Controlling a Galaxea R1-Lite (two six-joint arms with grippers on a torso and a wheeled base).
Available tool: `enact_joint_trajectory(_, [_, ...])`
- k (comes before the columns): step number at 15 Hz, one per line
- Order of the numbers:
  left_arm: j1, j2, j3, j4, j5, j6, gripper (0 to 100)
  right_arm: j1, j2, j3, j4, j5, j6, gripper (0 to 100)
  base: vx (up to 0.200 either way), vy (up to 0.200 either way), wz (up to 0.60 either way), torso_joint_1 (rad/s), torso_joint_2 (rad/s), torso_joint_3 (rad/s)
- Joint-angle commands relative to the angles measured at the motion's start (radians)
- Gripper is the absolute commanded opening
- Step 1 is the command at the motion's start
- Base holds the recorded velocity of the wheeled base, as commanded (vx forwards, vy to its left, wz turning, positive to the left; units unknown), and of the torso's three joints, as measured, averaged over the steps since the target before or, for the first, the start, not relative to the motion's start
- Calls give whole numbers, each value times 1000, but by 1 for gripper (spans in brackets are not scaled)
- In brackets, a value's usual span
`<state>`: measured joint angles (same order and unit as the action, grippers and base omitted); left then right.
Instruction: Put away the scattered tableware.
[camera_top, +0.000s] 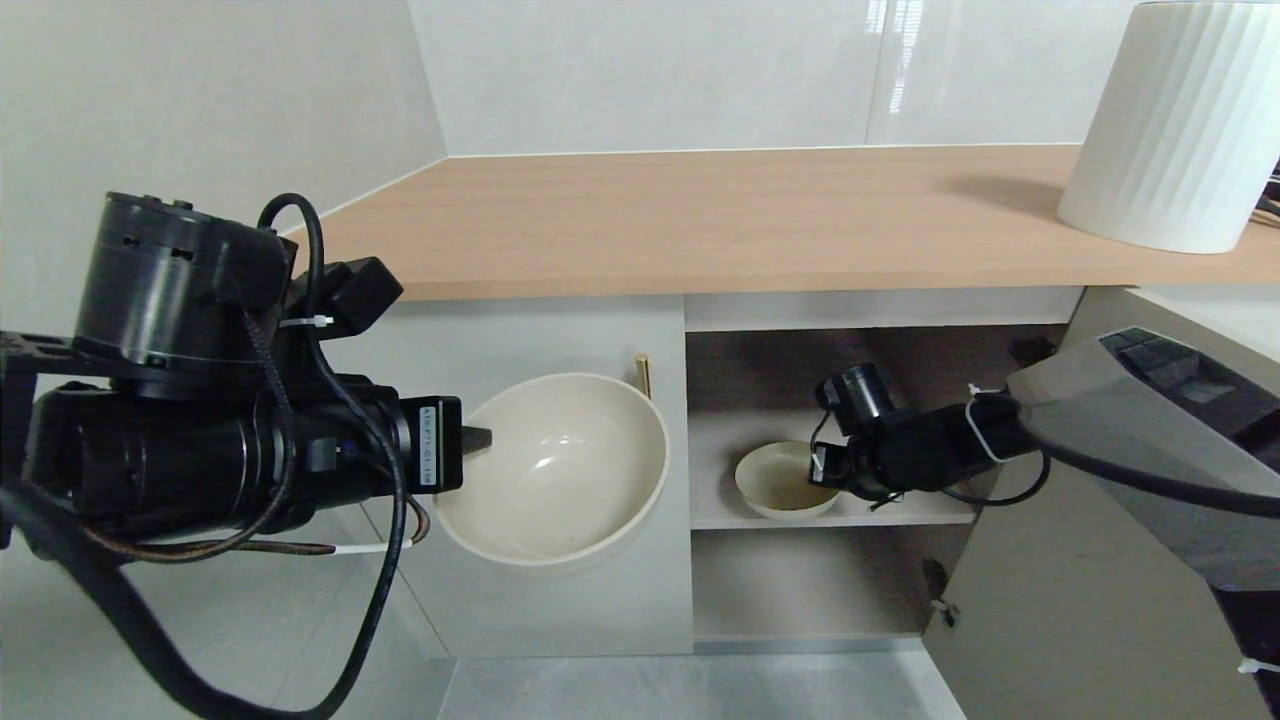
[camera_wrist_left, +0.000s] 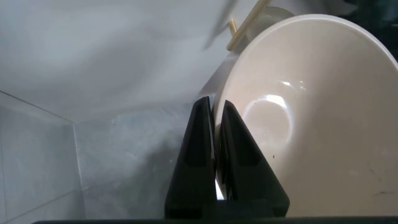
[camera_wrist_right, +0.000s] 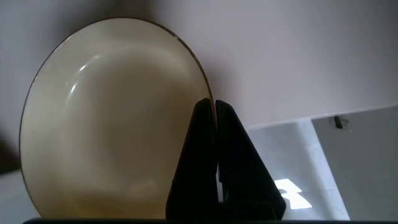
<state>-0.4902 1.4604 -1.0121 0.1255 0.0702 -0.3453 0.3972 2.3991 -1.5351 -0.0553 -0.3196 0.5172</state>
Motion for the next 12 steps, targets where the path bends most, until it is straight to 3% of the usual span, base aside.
enact_joint_trajectory(1, [-4, 1, 1, 0, 0, 0, 0, -23, 63, -43, -1, -7, 15, 0, 0, 0, 0, 0, 0, 0])
enact_joint_trajectory(12, [-5, 1, 1, 0, 0, 0, 0, -67, 160, -165, -1, -81, 14, 0, 0, 0, 0, 0, 0, 0])
